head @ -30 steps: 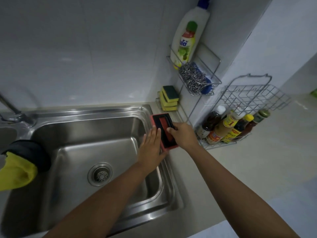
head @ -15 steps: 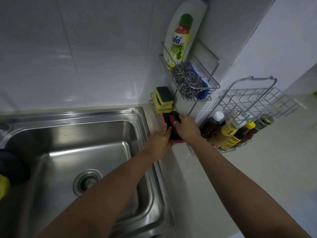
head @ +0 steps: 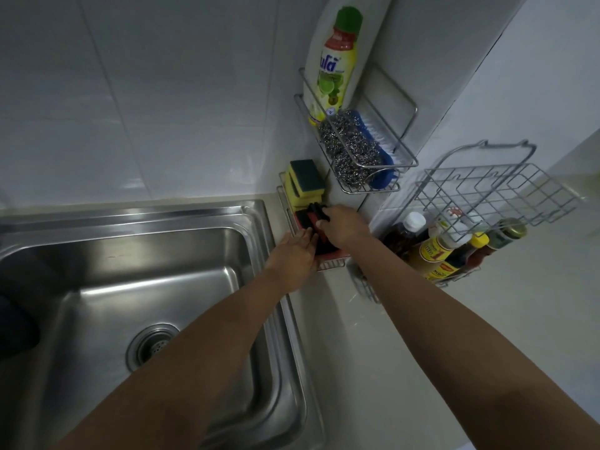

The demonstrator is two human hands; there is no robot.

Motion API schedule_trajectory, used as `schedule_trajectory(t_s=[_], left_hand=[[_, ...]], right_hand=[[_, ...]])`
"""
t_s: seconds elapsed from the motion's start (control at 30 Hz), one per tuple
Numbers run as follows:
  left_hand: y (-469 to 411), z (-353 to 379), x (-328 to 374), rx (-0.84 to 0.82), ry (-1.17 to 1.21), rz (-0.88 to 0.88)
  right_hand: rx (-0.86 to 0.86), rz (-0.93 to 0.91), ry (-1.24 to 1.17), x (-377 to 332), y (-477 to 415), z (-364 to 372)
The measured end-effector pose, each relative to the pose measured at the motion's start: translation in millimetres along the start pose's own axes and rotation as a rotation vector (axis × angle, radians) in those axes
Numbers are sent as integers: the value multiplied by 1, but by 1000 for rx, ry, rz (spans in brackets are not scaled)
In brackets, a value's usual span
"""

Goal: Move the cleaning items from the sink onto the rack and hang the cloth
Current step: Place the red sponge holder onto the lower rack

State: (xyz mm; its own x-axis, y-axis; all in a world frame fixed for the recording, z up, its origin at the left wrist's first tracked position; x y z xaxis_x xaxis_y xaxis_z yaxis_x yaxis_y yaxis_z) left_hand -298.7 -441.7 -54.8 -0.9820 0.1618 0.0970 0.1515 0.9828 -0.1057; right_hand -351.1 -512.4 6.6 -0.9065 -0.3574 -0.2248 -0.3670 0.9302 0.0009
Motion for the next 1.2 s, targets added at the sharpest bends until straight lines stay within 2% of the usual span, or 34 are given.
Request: schedule_trajectory(t_s=[0.4,0.73,1.03,1.2], left_hand=[[-6,6,0,-168,-130,117],[-8,4,4,-256,-121,54],[8,-1,6,-186,-116,-20],[25,0,6,-181,-55,-64]], right_hand=[[-36,43,-64,22,4,27],[73,26,-50,24,22,36],[54,44,68,24,40,41],[26,-9,54,22,49,47]])
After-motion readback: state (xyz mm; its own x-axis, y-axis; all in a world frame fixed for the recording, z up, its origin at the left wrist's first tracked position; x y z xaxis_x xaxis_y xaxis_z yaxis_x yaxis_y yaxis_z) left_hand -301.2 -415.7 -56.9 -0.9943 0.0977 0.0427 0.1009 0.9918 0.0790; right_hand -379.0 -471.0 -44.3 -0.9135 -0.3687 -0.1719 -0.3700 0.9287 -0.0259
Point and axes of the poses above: each hand's wrist, its own y-axis away from the middle knuckle, its own z-axis out of the palm, x = y × z, the point moved 9 cm from there along -y, towards the middle knuckle, and after that the axes turned 7 degrees about x, right-handed, at the moved point
